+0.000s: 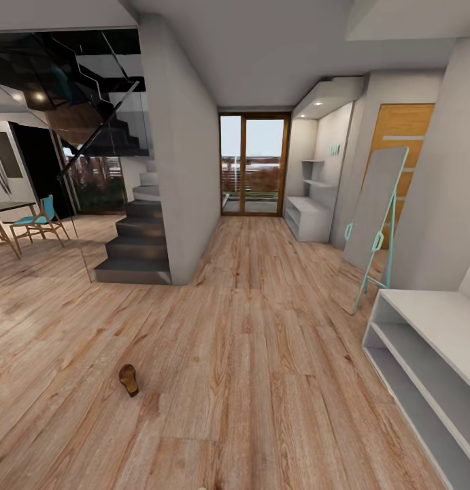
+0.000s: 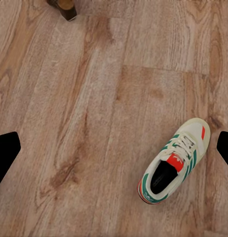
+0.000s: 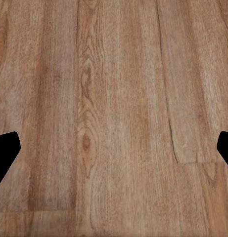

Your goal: Pick up the two gym shoes and the two sandals from the corridor floor and place them onto the hallstand (shoe rack) in the corridor, making sure they are on the rack and not on the floor. Arrange them so the two gym shoes are next to each other and the two sandals are next to each other.

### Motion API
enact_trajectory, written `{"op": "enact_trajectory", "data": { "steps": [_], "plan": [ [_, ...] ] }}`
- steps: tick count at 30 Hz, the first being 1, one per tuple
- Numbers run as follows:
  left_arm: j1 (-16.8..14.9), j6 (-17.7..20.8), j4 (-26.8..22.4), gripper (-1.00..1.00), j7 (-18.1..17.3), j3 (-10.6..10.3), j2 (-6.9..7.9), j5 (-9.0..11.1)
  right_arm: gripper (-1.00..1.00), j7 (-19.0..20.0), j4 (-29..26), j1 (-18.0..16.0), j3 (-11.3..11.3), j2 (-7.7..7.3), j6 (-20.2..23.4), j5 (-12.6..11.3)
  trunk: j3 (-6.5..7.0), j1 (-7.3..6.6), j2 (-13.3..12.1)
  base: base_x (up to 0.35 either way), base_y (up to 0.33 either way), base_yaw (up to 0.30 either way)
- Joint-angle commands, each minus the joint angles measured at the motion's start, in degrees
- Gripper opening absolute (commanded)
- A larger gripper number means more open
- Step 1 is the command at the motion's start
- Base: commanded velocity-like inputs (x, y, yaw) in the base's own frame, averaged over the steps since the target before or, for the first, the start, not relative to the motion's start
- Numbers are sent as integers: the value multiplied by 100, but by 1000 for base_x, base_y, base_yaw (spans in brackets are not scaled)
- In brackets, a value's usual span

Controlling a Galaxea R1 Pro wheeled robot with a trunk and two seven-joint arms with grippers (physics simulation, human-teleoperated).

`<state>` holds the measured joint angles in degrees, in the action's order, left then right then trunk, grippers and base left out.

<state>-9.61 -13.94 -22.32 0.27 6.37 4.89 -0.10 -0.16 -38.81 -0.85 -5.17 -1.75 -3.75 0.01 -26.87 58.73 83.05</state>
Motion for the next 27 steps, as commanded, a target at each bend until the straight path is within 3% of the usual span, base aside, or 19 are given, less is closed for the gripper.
{"op": "enact_trajectory", "data": {
  "steps": [1, 8, 10, 17, 27],
  "plan": [
    [-15, -18, 2, 100, 2, 8, 0, -6, 100, -2, 0, -3, -5, -1, -18, 2, -6, 0, 3, 0, 0, 0],
    [-94, 23, -36, 100, -8, 10, 35, -19, 100, -2, -129, -18, -9, -24, -12, 6, -6, 0, 3, 0, 0, 0],
    [-612, 77, -77, 100, -49, -22, 141, -17, 100, -5, -649, -220, -10, -68, 1, 8, -6, 0, 3, 0, 0, 0],
    [-1231, 291, 7, 100, -61, -42, 172, -21, 100, -8, -1202, -641, -10, -77, 31, 6, -6, 0, 3, 0, 0, 0],
    [-1471, 875, 19, 100, -172, -50, 165, -34, 100, 10, -1400, -1262, -10, -80, 62, -17, -6, 0, 3, 0, 0, 0]
  ]
}}
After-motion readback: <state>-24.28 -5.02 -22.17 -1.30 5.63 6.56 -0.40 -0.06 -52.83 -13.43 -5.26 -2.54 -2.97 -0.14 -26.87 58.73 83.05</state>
